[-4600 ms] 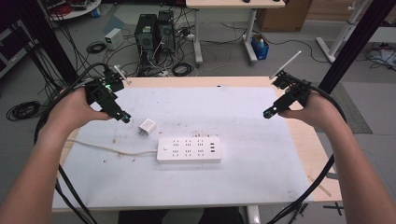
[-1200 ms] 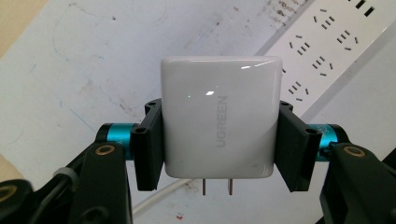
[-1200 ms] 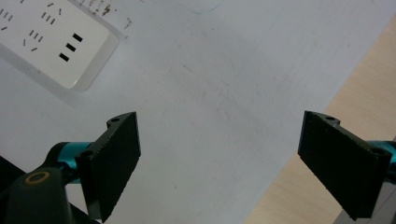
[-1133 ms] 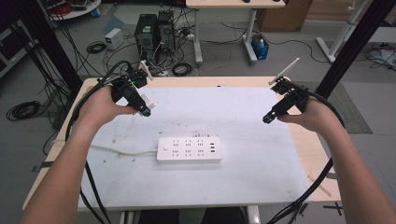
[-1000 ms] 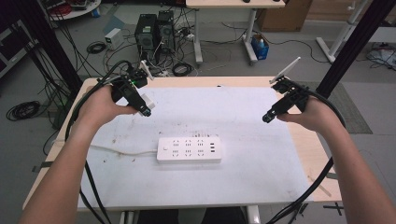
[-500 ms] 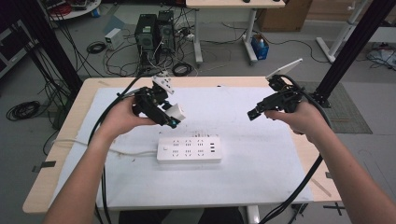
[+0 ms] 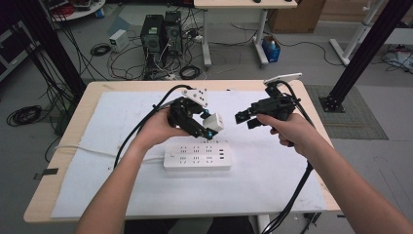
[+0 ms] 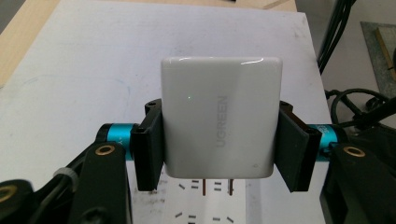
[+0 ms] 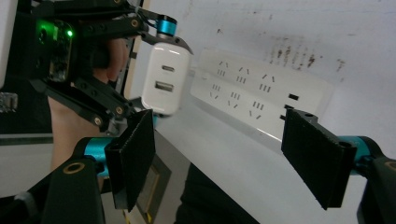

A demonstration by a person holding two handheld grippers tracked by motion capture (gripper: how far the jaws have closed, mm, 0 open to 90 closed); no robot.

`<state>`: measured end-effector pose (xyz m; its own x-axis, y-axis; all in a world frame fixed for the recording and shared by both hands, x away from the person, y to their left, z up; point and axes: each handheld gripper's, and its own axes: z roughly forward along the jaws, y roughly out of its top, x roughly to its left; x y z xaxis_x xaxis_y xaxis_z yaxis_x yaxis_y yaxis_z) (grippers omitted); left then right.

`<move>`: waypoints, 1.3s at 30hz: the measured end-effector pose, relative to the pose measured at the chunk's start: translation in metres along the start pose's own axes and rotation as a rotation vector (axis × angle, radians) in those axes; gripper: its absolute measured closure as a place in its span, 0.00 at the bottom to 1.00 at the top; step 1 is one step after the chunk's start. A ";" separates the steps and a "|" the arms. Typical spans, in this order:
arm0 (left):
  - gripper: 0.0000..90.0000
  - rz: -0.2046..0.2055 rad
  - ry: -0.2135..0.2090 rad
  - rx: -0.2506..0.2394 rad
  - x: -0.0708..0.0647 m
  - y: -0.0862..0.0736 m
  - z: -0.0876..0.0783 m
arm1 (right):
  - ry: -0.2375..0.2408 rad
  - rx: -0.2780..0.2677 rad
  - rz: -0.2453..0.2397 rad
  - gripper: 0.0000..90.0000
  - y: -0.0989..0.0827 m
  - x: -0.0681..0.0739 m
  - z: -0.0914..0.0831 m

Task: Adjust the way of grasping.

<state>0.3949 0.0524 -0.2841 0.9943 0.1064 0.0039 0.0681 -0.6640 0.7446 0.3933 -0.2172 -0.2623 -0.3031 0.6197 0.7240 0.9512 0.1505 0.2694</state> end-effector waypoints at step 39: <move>0.18 -0.405 0.358 0.656 0.009 -0.066 -0.070 | -0.557 0.143 -0.557 0.69 0.015 0.040 -0.027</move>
<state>0.3932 0.1484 -0.2864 0.8046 0.5828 0.1141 0.5567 -0.8071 0.1967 0.3941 -0.2108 -0.2125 -0.6982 0.7122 0.0730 0.6780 0.6250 0.3867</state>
